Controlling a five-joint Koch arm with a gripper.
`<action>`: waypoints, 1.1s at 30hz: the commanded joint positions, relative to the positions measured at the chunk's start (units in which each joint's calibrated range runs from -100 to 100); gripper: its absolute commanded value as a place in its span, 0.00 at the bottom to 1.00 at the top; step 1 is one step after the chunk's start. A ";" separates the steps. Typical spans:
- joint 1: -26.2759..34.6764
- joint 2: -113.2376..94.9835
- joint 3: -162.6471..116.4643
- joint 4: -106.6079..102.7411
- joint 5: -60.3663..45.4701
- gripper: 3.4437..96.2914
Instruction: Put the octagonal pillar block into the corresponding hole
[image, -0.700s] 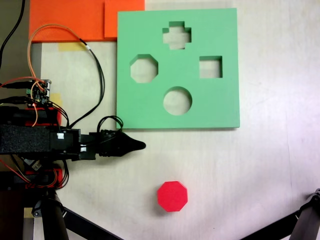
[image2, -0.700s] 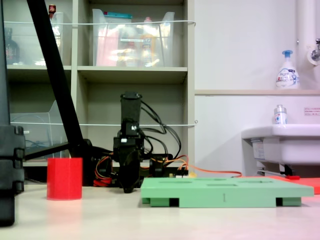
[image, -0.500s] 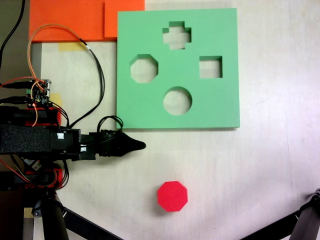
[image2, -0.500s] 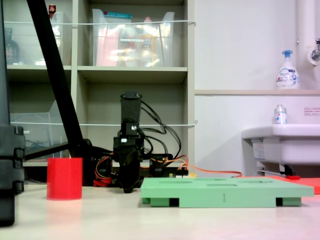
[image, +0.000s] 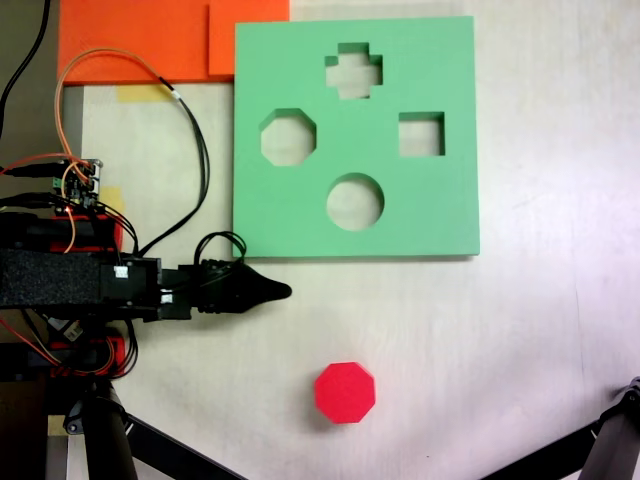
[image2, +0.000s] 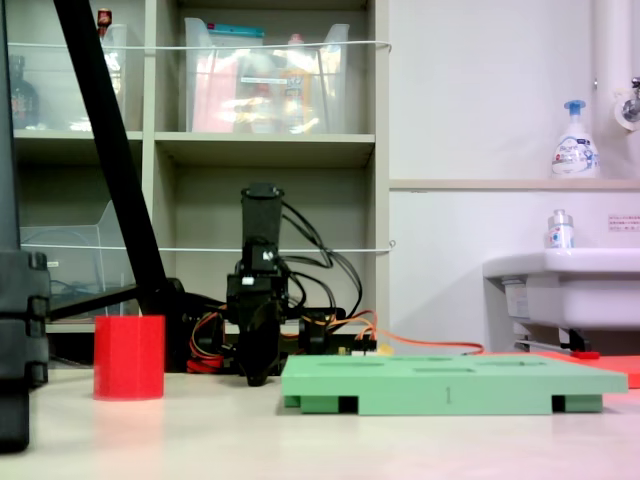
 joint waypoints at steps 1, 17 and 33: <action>0.00 -0.55 -0.78 -5.79 -0.24 0.48; -5.42 -0.55 -0.78 1.91 17.73 0.48; -12.45 3.64 57.84 -71.08 33.89 0.43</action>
